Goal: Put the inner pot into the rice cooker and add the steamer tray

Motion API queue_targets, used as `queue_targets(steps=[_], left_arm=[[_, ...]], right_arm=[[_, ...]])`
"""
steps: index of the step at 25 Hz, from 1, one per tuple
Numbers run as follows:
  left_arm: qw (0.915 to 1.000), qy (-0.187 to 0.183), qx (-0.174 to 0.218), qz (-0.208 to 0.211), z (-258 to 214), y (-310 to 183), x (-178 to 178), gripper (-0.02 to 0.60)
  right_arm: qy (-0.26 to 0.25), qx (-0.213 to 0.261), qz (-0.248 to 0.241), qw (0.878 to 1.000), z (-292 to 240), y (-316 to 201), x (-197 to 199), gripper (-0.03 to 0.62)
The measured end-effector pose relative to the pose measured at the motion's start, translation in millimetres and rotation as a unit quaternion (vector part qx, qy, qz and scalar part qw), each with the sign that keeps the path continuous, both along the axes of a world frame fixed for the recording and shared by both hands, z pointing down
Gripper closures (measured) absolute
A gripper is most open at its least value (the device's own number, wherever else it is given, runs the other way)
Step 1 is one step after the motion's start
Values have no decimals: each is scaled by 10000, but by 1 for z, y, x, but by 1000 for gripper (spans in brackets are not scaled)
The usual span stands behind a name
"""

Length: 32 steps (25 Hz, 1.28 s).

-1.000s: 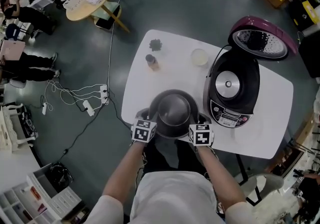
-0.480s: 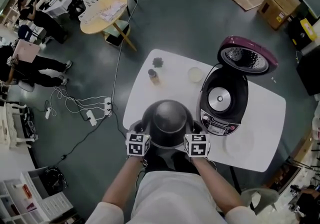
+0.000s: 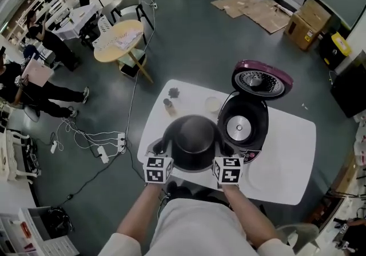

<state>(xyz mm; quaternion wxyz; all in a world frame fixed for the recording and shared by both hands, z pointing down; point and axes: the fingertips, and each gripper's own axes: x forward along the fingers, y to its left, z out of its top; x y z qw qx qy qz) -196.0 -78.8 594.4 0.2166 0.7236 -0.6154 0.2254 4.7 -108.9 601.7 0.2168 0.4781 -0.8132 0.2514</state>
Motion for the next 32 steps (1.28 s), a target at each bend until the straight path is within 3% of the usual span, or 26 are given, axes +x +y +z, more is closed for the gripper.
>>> queue_targets(steps=[6, 13, 26, 32], left_arm=[[9988, -29, 400, 283, -35, -26, 35, 517], [9953, 52, 549, 794, -47, -59, 83, 511], [9799, 126, 278, 1972, -31, -102, 152, 489], [9725, 186, 110, 2321, -18, -123, 182, 486]], right_arm=[[-54, 336, 266, 9991, -33, -15, 36, 539], [61, 515, 695, 9962, -48, -33, 83, 540], [442, 380, 1542, 9863, -42, -48, 148, 546], [636, 206, 1875, 9800, -27, -57, 175, 549]])
